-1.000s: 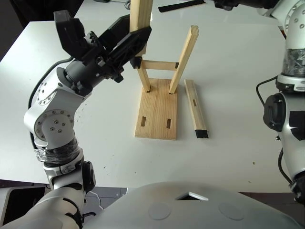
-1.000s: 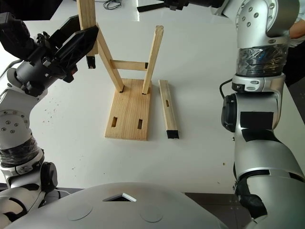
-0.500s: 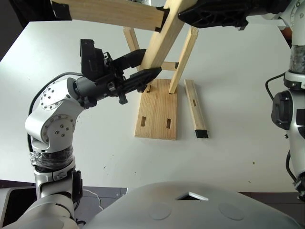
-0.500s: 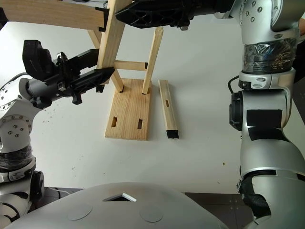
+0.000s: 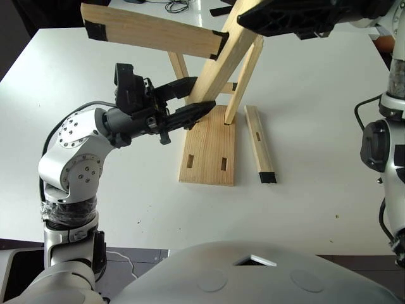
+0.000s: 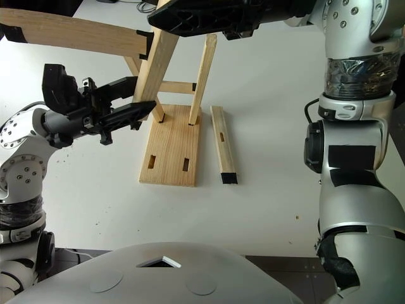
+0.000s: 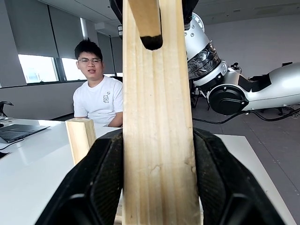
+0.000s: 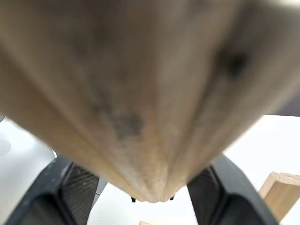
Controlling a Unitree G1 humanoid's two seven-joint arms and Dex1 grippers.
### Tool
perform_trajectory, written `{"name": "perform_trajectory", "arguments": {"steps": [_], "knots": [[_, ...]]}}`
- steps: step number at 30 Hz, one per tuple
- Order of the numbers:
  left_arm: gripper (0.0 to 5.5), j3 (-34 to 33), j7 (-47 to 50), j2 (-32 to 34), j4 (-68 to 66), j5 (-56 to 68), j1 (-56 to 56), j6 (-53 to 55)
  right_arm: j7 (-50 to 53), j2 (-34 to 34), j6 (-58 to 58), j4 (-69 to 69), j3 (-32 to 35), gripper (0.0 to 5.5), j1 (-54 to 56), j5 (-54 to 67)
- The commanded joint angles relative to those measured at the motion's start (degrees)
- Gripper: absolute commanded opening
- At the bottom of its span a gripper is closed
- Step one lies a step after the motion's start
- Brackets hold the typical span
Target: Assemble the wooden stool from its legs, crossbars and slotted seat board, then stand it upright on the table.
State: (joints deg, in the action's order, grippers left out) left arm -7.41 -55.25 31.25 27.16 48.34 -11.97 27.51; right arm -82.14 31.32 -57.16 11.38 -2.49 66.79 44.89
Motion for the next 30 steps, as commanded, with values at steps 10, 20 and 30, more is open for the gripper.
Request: {"name": "perform_trajectory", "arguments": {"steps": [10,20,30], "knots": [[2.04,1.63,0.95,1.07,-2.32,-3.63,-0.36,-1.97,2.82,0.06,-2.33,-2.19,3.05,2.11,0.12,2.09],[3.13,1.73,3.13,1.35,-3.41,-2.96,1.85,0.79,9.53,1.18,2.40,-5.76,6.47,2.05,-6.98,-0.57],[3.67,-9.90,23.85,-9.90,-1.38,-3.79,17.56,-1.99,14.27,6.21,7.58,-22.16,8.05,2.05,-28.48,-2.27]]}}
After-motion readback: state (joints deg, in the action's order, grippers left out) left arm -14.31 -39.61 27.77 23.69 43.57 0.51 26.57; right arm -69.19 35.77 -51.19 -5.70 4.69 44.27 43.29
